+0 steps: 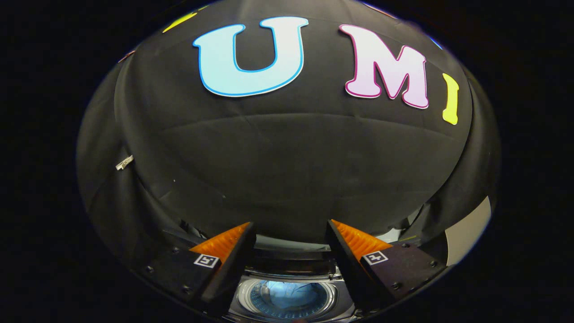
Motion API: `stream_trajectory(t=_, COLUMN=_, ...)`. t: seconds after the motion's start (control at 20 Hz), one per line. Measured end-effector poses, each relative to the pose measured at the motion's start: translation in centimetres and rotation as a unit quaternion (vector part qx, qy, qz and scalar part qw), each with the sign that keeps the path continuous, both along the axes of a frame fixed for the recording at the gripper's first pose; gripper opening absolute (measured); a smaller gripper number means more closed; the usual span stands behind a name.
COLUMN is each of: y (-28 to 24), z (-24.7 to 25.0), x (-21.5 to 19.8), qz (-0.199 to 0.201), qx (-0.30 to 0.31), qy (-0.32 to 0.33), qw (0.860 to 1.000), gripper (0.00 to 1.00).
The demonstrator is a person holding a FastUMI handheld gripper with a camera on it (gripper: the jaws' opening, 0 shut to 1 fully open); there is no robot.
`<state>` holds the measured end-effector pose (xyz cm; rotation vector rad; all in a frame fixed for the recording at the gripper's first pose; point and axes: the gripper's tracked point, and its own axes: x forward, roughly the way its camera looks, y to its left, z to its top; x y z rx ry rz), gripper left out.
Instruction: Put the clothes into the washing machine and then close the washing machine lid.
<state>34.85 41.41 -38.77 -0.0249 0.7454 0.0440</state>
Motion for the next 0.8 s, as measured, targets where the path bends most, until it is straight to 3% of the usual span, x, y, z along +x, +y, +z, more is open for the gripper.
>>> stream_trajectory(t=0.2, y=0.2, z=-0.2, x=-0.2, qz=-0.013, qx=0.034, qy=-0.012, qw=0.999, gripper=1.00)
stream_trajectory(t=0.8, y=0.3, z=0.6, x=-4.5, qz=0.008, qx=0.024, qy=-0.048, qw=0.999, gripper=1.00)
